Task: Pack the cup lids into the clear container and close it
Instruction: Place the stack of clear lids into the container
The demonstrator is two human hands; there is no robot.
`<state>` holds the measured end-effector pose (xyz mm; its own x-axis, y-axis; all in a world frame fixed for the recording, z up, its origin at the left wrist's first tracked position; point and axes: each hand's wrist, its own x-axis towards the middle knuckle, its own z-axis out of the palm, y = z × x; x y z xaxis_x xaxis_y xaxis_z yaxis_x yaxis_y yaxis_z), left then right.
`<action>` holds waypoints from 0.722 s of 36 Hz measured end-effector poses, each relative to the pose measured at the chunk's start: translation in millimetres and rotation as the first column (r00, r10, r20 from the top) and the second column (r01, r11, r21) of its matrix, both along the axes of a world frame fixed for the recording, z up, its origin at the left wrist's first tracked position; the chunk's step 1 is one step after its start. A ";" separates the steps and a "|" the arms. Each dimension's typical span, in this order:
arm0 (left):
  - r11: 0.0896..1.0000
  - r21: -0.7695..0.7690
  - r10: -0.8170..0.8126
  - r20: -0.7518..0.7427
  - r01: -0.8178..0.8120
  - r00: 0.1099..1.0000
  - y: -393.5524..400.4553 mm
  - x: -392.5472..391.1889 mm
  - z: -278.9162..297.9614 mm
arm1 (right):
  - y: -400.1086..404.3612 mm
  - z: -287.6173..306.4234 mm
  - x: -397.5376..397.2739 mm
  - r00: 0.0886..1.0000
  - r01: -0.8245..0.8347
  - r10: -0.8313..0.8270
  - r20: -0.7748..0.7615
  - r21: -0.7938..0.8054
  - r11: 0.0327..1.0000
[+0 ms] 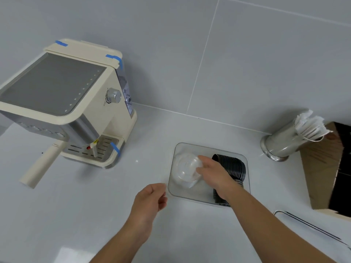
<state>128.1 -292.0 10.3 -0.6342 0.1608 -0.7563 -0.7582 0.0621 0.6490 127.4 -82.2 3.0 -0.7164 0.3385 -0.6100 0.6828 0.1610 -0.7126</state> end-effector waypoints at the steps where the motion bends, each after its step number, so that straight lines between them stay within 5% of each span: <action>1: 1.000 -0.022 -0.005 -0.023 0.004 1.000 -1.1 -2.0 -3.4 | -0.8 -0.6 1.9 1.000 0.006 -0.006 -0.008 0.001 1.000; 11: 0.982 -0.088 -0.177 -0.143 0.166 0.974 12.2 -22.4 -24.1 | -16.0 -10.6 12.9 0.998 0.056 -0.056 0.002 0.045 0.997; 19: 0.959 -0.034 -0.280 -0.264 0.282 0.923 17.8 -26.8 -28.2 | -20.4 -25.8 14.2 0.953 0.299 -0.288 0.092 -0.147 0.943; 26: 0.962 -0.007 -0.263 -0.265 0.271 0.927 14.7 -24.4 -35.4 | -31.0 -32.0 7.4 0.924 0.371 -0.331 0.193 -0.238 0.898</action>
<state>103.7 -277.3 -25.0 -0.7391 0.3713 -0.5620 -0.5194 0.2170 0.8265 134.9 -113.2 -29.0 -0.4789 0.3630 -0.7993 0.7578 -0.2888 -0.5851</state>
